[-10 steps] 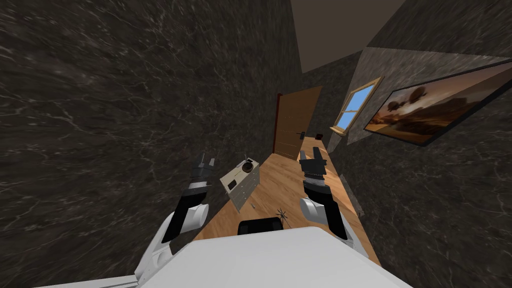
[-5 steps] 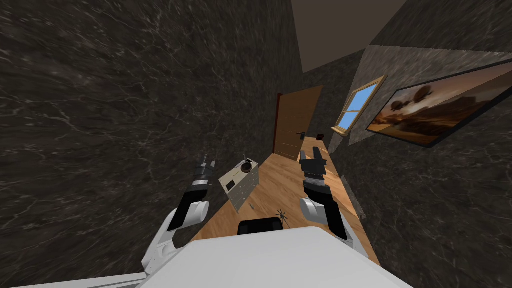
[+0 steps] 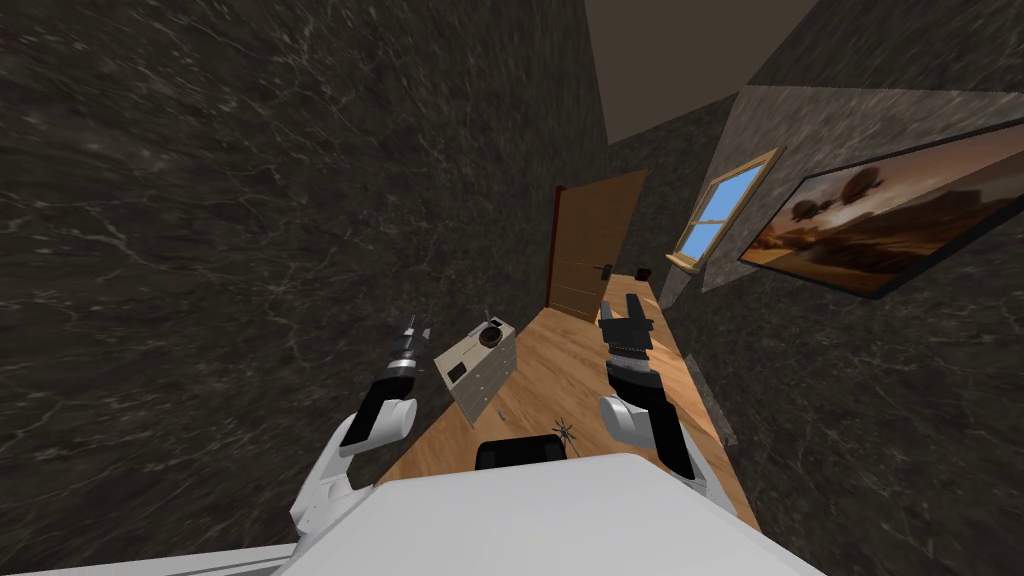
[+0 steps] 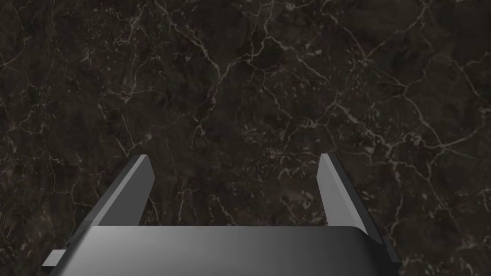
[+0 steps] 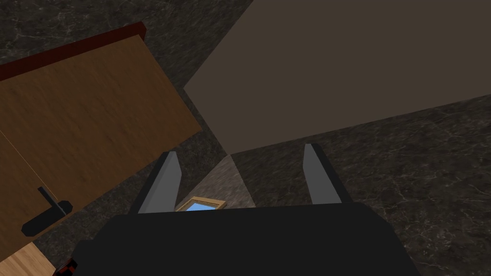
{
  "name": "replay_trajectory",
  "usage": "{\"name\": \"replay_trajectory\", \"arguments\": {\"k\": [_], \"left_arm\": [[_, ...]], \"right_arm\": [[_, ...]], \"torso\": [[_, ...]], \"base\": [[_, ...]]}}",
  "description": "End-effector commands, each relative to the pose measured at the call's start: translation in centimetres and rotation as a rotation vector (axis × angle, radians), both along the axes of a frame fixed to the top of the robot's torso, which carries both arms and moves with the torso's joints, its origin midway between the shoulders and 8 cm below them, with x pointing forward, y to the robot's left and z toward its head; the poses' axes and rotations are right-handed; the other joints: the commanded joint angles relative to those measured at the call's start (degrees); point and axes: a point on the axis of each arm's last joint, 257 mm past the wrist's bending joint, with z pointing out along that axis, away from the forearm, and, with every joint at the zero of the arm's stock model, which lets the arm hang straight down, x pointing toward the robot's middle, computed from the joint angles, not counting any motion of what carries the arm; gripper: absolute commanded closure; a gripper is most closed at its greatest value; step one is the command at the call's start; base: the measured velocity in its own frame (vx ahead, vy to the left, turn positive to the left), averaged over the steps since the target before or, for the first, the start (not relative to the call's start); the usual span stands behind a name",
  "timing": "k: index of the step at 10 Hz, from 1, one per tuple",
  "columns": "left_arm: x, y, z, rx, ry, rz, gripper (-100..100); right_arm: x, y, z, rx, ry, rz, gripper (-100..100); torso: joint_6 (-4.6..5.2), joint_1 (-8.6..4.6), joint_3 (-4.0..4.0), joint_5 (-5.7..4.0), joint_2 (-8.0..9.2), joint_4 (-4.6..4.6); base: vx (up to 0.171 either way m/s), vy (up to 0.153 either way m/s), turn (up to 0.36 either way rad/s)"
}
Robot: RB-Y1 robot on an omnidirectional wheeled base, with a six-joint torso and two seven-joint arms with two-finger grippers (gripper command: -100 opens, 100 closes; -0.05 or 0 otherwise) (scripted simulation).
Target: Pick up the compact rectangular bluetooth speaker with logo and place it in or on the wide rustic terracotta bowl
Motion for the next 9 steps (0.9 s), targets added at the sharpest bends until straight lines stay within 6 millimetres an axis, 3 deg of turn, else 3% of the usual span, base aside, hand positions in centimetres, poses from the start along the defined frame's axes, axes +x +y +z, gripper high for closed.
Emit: {"name": "replay_trajectory", "arguments": {"k": [1,4,9], "left_arm": [[0.8,1.3,-1.8,-0.036,0.055,0.019,-100],[1.5,2.6,-4.4,-0.076,0.136,0.041,-100],[2.5,5.5,-10.4,-0.179,0.304,0.092,-100]], "right_arm": [[0.0,0.0,0.0,0.000,0.000,0.000,0],[0.0,0.0,0.0,0.000,0.000,0.000,0],[0.0,0.0,0.0,0.000,0.000,0.000,0]], "torso": [[0.00,0.00,0.00,0.00,0.00,0.00],[-0.01,0.00,0.01,0.01,0.01,0.00],[0.00,0.03,-0.01,0.01,-0.02,-0.01]], "base": [[0.032,-0.062,0.027],[0.018,-0.044,0.025],[0.035,-0.050,0.028]]}}
